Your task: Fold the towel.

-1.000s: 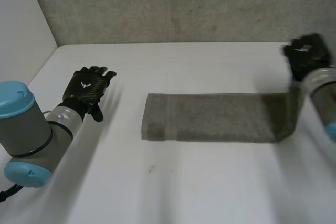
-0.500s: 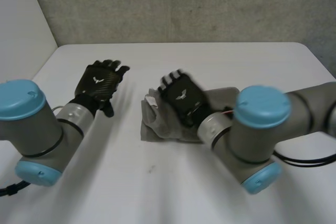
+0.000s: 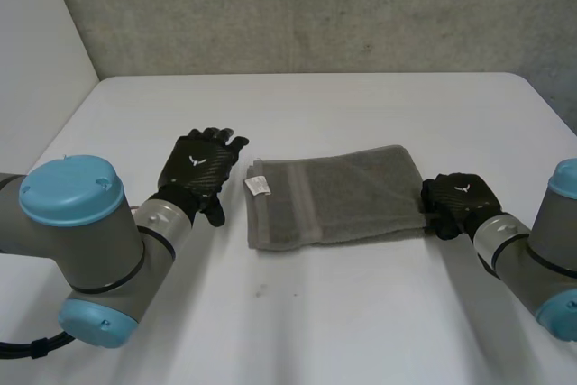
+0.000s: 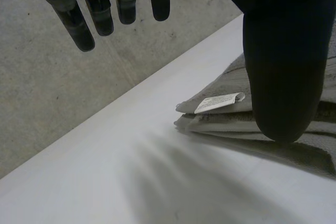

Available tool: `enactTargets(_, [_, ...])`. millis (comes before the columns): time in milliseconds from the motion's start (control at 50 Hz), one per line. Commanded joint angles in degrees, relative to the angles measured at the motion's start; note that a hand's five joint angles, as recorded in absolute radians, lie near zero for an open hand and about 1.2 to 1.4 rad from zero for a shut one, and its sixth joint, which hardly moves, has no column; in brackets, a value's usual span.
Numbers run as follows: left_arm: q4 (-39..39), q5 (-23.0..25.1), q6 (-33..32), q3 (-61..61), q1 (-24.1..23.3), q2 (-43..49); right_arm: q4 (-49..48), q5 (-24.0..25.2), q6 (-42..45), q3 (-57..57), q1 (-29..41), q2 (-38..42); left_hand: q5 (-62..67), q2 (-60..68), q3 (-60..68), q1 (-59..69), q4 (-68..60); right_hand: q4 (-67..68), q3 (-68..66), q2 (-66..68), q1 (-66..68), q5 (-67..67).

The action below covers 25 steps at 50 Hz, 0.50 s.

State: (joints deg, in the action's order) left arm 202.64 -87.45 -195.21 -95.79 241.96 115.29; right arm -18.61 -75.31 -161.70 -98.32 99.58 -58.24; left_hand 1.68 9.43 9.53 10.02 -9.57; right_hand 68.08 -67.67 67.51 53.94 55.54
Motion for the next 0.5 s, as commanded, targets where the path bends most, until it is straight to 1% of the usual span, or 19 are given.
enactTargets(20, [0.03, 0.00, 0.00, -0.01, 0.00, -0.07, -0.99, -3.87, 9.71, 1.81, 0.70, -0.90, -1.68, 0.57, 0.47, -0.02, -0.43, 11.92, -12.33, 12.49, 26.06, 14.46])
enactTargets(40, [0.03, 0.00, 0.00, -0.01, 0.00, -0.15, -1.08, -5.10, 12.09, 2.16, 1.92, -2.56, -1.68, 0.57, 0.47, -0.02, -0.43, 11.92, -12.33, 12.49, 26.06, 14.46])
enactTargets(60, [0.03, 0.00, 0.00, -0.01, 0.00, -0.15, -1.08, -5.11, 12.11, 2.17, 1.93, -2.58, -1.68, 0.57, 0.47, -0.02, -0.43, 11.92, -12.33, 12.49, 26.06, 14.46])
enactTargets(100, [0.03, 0.00, 0.00, 0.08, 0.00, -0.68, -1.25, -6.08, 15.44, 4.52, 9.10, -4.77, -1.68, 0.57, 0.47, -0.02, -0.43, 11.92, -12.33, 12.49, 26.06, 14.46])
enactTargets(120, [0.03, 0.00, 0.00, 0.08, 0.00, -0.68, -1.25, -6.08, 15.45, 4.54, 9.14, -4.77, -1.68, 0.57, 0.47, -0.02, -0.43, 11.92, -12.33, 12.49, 26.06, 14.46])
enactTargets(160, [0.03, -0.09, 0.00, 0.08, 0.18, -1.03, -1.25, -5.82, 16.42, 8.30, 17.45, -4.16, -1.68, 0.57, 0.47, -0.02, -0.43, 11.92, -12.33, 12.49, 26.06, 14.46])
enactTargets(180, [0.03, -0.09, 0.00, 0.08, 0.18, -1.03, -1.25, -5.81, 16.42, 8.32, 17.49, -4.16, -1.68, 0.57, 0.47, -0.02, -0.43, 11.92, -12.33, 12.49, 26.06, 14.46])
enactTargets(200, [0.03, -0.09, 0.09, 0.08, 0.26, -1.29, -1.34, -5.73, 16.77, 9.80, 21.14, -3.38, -1.68, 0.57, 0.47, -0.02, -0.43, 11.92, -12.33, 12.49, 26.06, 14.46])
enactTargets(220, [0.03, -0.09, 0.09, 0.08, 0.26, -1.30, -1.34, -5.73, 16.77, 9.81, 21.18, -3.37, -1.68, 0.57, 0.47, -0.02, -0.43, 11.92, -12.33, 12.49, 26.06, 14.46])
enactTargets(260, [0.03, -0.18, 0.09, -0.01, 0.88, -2.00, -1.25, -5.55, 18.34, 12.09, 26.95, -0.66, -1.68, 0.57, 0.47, -0.02, -0.43, 11.92, -12.33, 12.49, 26.06, 14.46])
enactTargets(280, [0.03, -0.18, 0.09, -0.01, 0.88, -2.00, -1.25, -5.55, 18.35, 12.10, 26.98, -0.64, -1.68, 0.57, 0.47, -0.02, -0.43, 11.92, -12.33, 12.49, 26.06, 14.46])
enactTargets(320, [0.03, -0.26, 0.18, -0.01, 1.23, -2.18, -1.08, -4.68, 22.64, 13.06, 31.79, 2.59, -1.68, 0.57, 0.47, -0.02, -0.43, 11.92, -12.33, 12.49, 26.06, 14.46])
enactTargets(340, [0.03, -0.26, 0.18, -0.01, 1.23, -2.18, -1.08, -4.67, 22.66, 13.06, 31.82, 2.61, -1.68, 0.57, 0.47, -0.02, -0.43, 11.92, -12.33, 12.49, 26.06, 14.46])
enactTargets(360, [0.03, -0.35, 0.18, -0.01, 1.23, -2.18, -1.16, -3.54, 25.36, 12.98, 33.38, 4.17, -1.68, 0.57, 0.47, -0.02, -0.43, 11.92, -12.33, 12.49, 26.06, 14.46])
enactTargets(380, [0.03, -0.35, 0.18, -0.01, 1.23, -2.18, -1.17, -3.53, 25.38, 12.98, 33.40, 4.19, -1.68, 0.57, 0.47, -0.02, -0.43, 11.92, -12.33, 12.49, 26.06, 14.46])
enactTargets(420, [-0.05, -0.35, 0.18, -0.01, 1.23, -2.18, -1.34, -0.99, 29.32, 12.54, 35.06, 6.55, -1.68, 0.57, 0.47, -0.02, -0.43, 11.92, -12.33, 12.49, 26.06, 14.46])
enactTargets(460, [-0.05, -0.35, 0.18, -0.01, 1.14, -2.26, -1.25, -1.07, 30.04, 12.89, 35.07, 6.91, -1.68, 0.57, 0.47, -0.02, -0.43, 11.92, -12.33, 12.49, 26.06, 14.46])
enactTargets(480, [-0.05, -0.44, 0.18, -0.01, 1.14, -2.26, -1.25, -1.42, 29.78, 13.32, 35.07, 6.65, -1.68, 0.57, 0.47, -0.02, -0.43, 3.16, -3.56, 3.72, 17.30, 5.70])
enactTargets(500, [-0.05, -0.44, 0.18, -0.01, 1.14, -2.26, -1.25, -1.42, 29.78, 13.33, 35.07, 6.65, -1.68, 0.57, 0.47, -0.02, -0.43, 3.07, -3.47, 3.64, 17.21, 5.61])
